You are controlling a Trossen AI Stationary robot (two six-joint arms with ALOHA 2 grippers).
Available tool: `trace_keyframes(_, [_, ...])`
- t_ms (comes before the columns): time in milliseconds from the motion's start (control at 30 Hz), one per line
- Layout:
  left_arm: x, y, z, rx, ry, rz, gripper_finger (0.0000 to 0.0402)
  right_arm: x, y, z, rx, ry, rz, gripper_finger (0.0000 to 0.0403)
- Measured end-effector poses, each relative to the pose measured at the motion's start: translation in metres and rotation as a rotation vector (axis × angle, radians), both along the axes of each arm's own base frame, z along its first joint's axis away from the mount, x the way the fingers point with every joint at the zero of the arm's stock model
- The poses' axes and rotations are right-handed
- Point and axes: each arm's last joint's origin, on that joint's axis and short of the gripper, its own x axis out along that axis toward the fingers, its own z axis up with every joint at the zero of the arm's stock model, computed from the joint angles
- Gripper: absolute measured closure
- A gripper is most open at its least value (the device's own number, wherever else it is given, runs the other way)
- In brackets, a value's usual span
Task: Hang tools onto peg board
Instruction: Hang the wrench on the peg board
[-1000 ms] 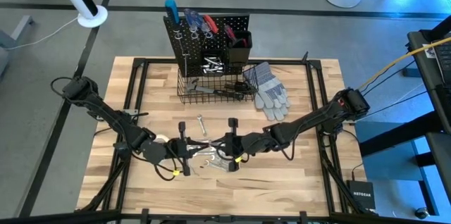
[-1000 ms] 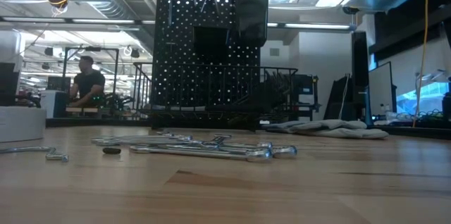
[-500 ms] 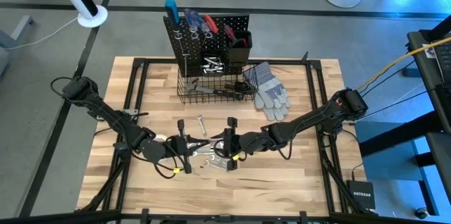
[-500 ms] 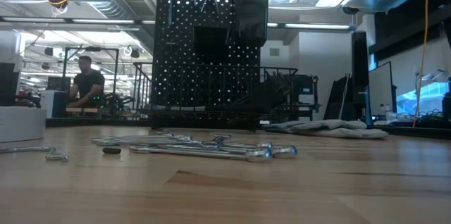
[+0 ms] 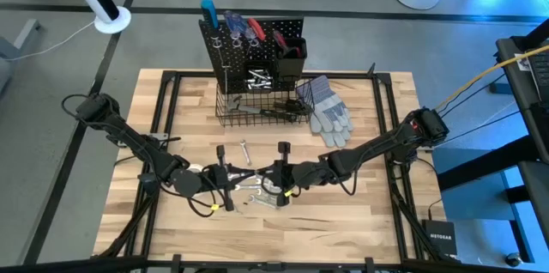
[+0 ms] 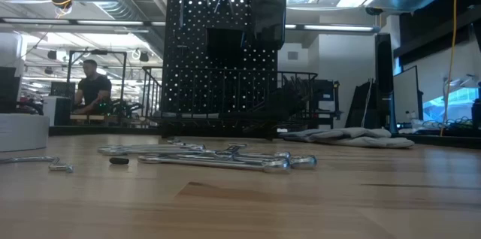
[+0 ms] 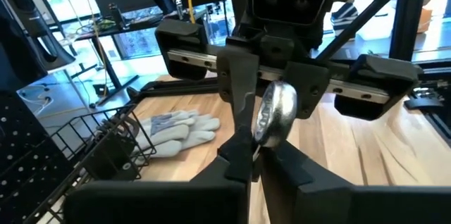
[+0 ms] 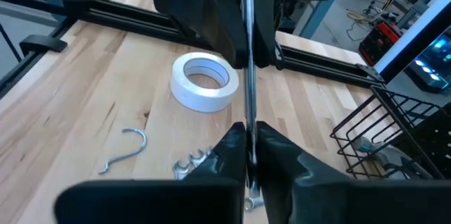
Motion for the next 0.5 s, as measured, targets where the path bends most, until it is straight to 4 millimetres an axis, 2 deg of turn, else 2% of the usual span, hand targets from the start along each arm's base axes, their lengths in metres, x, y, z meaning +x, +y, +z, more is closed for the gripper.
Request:
trace_keyframes(100, [-0.002,0.000,0.002,-0.007,-0.002,-0.001,0.0369,0.000,0.000,0.000,-0.003,-0.001,-0.010,0.0372])
trace_keyframes(200, [-0.011,0.001,0.009,-0.011,0.008,-0.007,0.0334,0.000,-0.001,0.000,-0.005,-0.001,-0.014,0.0387])
trace_keyframes(333, [-0.035,0.005,0.020,-0.036,0.056,-0.028,0.0288,0.003,-0.006,0.005,0.000,-0.004,-0.035,0.0387])
trace_keyframes(500, [-0.069,0.013,0.024,-0.137,0.141,-0.041,0.0263,0.015,-0.029,0.020,0.008,-0.047,-0.115,0.0381])
